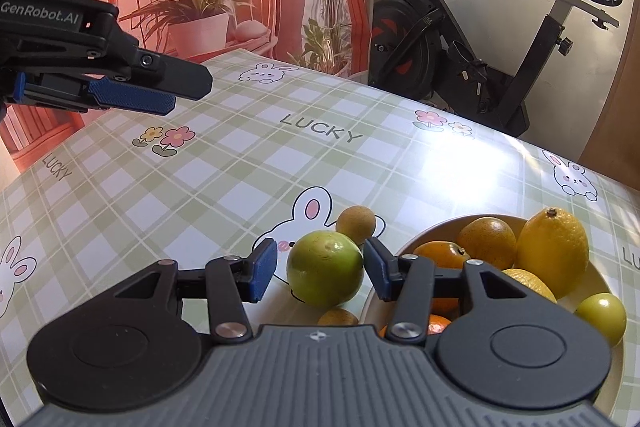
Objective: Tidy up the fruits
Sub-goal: 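Move the left gripper to the green round fruit beside the kiwi, then close the left gripper around the green fruit and lift it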
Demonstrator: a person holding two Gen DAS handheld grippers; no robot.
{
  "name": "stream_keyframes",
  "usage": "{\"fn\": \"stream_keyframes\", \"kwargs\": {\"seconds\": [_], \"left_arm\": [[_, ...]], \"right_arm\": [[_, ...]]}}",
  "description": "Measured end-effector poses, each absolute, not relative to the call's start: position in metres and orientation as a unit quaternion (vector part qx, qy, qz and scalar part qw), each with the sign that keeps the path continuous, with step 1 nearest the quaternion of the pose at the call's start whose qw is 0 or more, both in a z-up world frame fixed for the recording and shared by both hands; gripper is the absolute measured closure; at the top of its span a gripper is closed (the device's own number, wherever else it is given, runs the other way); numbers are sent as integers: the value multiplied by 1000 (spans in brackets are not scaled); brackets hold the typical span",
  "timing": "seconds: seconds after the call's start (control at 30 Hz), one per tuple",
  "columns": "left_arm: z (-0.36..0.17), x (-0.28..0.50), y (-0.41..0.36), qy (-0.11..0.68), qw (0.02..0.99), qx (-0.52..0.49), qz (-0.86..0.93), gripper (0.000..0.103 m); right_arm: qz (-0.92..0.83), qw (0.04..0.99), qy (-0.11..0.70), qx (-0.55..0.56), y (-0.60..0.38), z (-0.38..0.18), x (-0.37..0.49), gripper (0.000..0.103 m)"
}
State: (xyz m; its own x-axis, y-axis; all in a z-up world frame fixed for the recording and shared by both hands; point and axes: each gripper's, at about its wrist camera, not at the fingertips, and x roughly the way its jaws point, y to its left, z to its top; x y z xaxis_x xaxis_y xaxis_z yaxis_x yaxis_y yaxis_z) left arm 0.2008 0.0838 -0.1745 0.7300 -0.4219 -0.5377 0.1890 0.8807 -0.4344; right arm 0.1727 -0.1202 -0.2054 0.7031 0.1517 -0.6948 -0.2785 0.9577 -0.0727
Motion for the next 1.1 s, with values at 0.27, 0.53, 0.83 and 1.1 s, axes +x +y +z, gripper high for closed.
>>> {"fn": "stream_keyframes", "kwargs": {"seconds": [0.27, 0.53, 0.83, 1.1], "left_arm": [[-184, 197, 82, 338, 907, -183, -174, 55], [-195, 198, 83, 361, 897, -184, -177, 55], [-213, 198, 72, 384, 884, -183, -191, 55], [-225, 203, 61, 402, 877, -170, -202, 55]], "right_arm": [[104, 920, 371, -68, -119, -207, 170, 51], [139, 914, 377, -55, -106, -211, 161, 52], [159, 911, 377, -53, -97, -215, 158, 53], [156, 911, 381, -33, -103, -220, 161, 54]]}}
